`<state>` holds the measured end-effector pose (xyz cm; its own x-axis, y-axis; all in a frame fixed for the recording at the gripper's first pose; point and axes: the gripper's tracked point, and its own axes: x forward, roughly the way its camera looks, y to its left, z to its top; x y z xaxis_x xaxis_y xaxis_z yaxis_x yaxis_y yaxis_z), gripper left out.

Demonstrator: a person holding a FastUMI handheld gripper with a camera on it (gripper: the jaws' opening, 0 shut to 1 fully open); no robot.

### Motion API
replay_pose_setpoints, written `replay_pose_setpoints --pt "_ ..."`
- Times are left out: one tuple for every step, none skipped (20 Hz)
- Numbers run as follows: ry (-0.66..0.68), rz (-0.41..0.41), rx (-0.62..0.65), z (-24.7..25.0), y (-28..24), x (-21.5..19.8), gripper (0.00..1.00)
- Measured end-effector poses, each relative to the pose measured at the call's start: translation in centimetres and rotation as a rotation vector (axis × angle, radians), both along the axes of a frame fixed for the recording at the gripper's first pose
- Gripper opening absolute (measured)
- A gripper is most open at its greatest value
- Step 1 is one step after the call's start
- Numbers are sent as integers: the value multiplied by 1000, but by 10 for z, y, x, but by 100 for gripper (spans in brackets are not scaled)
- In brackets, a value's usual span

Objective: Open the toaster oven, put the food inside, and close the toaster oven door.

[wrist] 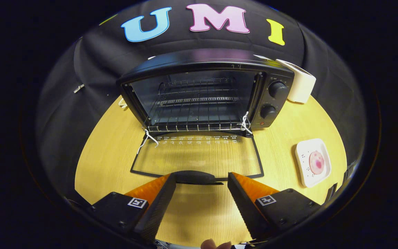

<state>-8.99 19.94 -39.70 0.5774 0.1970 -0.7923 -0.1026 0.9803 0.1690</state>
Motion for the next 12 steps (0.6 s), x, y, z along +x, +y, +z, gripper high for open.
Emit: replay_pose_setpoints --pt "0 12 14 3 -3 0 99" --pt "2 26 35 6 -6 -2 99" --pt "0 38 54 11 -11 -3 99" --pt "-3 54 68 19 -19 -5 99" --pt "-9 70 76 26 -30 -4 99" --pt "-18 83 82 34 -43 -4 99" --pt "-28 94 87 42 -58 -3 99" --pt "-39 102 88 49 -75 0 99" --pt "-47 109 82 54 -94 2 99" --pt "-48 116 74 58 -114 2 99" --pt "-38 126 72 58 -132 2 99" --pt "-22 133 75 57 -149 1 99"
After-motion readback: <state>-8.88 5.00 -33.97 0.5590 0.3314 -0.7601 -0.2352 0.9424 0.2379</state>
